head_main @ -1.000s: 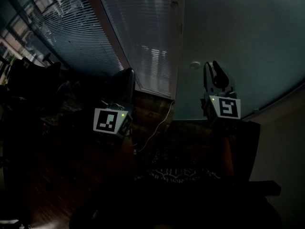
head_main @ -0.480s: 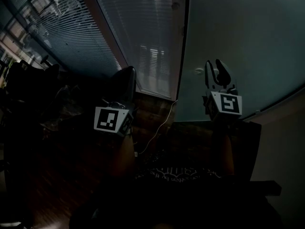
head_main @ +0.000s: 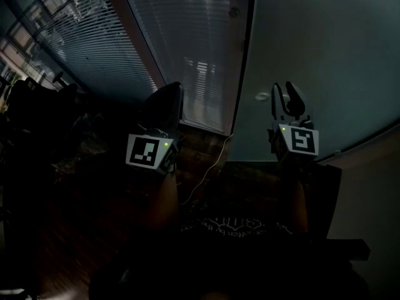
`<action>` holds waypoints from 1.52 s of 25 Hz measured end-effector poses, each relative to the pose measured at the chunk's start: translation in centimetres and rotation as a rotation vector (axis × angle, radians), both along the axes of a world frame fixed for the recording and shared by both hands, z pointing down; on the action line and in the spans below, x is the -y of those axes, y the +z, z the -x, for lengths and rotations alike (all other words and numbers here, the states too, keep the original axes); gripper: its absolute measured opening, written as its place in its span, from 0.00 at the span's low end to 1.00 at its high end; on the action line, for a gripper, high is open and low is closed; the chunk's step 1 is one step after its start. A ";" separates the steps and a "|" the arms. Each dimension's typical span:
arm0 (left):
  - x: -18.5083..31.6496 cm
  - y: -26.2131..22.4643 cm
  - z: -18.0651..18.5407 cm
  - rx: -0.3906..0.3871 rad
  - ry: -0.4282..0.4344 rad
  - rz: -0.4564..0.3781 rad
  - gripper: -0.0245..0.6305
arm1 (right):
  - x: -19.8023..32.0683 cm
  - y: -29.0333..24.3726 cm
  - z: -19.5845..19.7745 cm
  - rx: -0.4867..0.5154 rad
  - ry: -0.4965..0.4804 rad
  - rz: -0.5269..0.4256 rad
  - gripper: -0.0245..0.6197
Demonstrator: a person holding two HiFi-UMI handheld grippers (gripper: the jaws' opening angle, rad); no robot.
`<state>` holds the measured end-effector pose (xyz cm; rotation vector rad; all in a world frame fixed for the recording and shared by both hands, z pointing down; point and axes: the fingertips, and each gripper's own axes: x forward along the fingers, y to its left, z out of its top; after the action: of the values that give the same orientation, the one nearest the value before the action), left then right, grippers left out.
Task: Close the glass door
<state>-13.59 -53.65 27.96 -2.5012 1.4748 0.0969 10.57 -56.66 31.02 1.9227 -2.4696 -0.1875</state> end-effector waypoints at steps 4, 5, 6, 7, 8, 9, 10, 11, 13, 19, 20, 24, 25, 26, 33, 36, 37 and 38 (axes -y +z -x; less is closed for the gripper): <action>0.4 0.4 -0.1 -0.001 0.005 -0.011 0.04 | 0.4 0.7 -0.3 0.002 0.010 -0.004 0.22; 0.5 0.4 0.0 -0.002 0.007 -0.014 0.04 | 0.4 0.7 -0.3 0.001 0.014 -0.006 0.22; 0.5 0.4 0.0 -0.003 0.007 -0.015 0.04 | 0.4 0.7 -0.4 -0.001 0.019 -0.007 0.22; 0.7 0.4 0.1 -0.005 0.008 -0.016 0.04 | 0.4 0.8 -0.4 -0.004 0.024 -0.007 0.22; 0.9 0.4 0.2 -0.007 0.009 -0.017 0.04 | 0.5 0.8 -0.5 -0.006 0.029 -0.008 0.22; 1.1 0.4 0.3 -0.008 0.011 -0.019 0.04 | 0.5 1.0 -0.6 -0.007 0.034 -0.008 0.22; 1.4 0.5 0.2 -0.010 0.014 -0.022 0.04 | 0.6 1.1 -0.6 -0.007 0.039 -0.007 0.22; 1.7 0.6 0.2 -0.010 0.018 -0.025 0.04 | 0.7 1.3 -0.7 -0.006 0.044 -0.006 0.22; 2.2 0.8 -0.1 -0.009 0.028 -0.029 0.04 | 1.0 1.7 -0.9 -0.008 0.056 -0.003 0.22; 4.6 1.5 -0.7 -0.012 0.063 -0.019 0.04 | 3.0 1.6 -1.0 -0.011 0.091 -0.004 0.22; 5.6 1.2 -0.7 -0.013 0.067 -0.014 0.04 | 3.9 1.2 -1.0 -0.010 0.095 -0.001 0.22; 8.1 0.6 -0.8 -0.007 0.085 0.000 0.04 | 6.3 0.5 -0.9 -0.009 0.110 0.006 0.22; 8.4 0.7 -0.8 -0.006 0.088 0.000 0.04 | 6.6 0.5 -0.9 -0.009 0.115 0.006 0.22; 8.8 0.6 -0.8 -0.006 0.090 -0.001 0.04 | 6.9 0.5 -1.0 -0.008 0.119 0.008 0.22; 11.8 0.0 -1.4 0.011 0.115 -0.005 0.04 | 9.5 0.1 -1.6 -0.007 0.140 0.016 0.22; 13.0 -0.2 -1.7 0.015 0.129 -0.005 0.04 | 10.5 0.1 -1.8 -0.006 0.153 0.016 0.22; 13.4 -0.2 -1.7 0.016 0.130 -0.006 0.04 | 10.9 0.2 -1.9 -0.005 0.157 0.015 0.22; 13.7 -0.1 -1.7 0.017 0.132 -0.006 0.04 | 11.2 0.3 -2.0 -0.004 0.161 0.015 0.22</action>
<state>-11.88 -67.37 27.87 -2.5861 1.3006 0.1022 12.54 -67.89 31.33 2.0999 -2.2919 -0.1706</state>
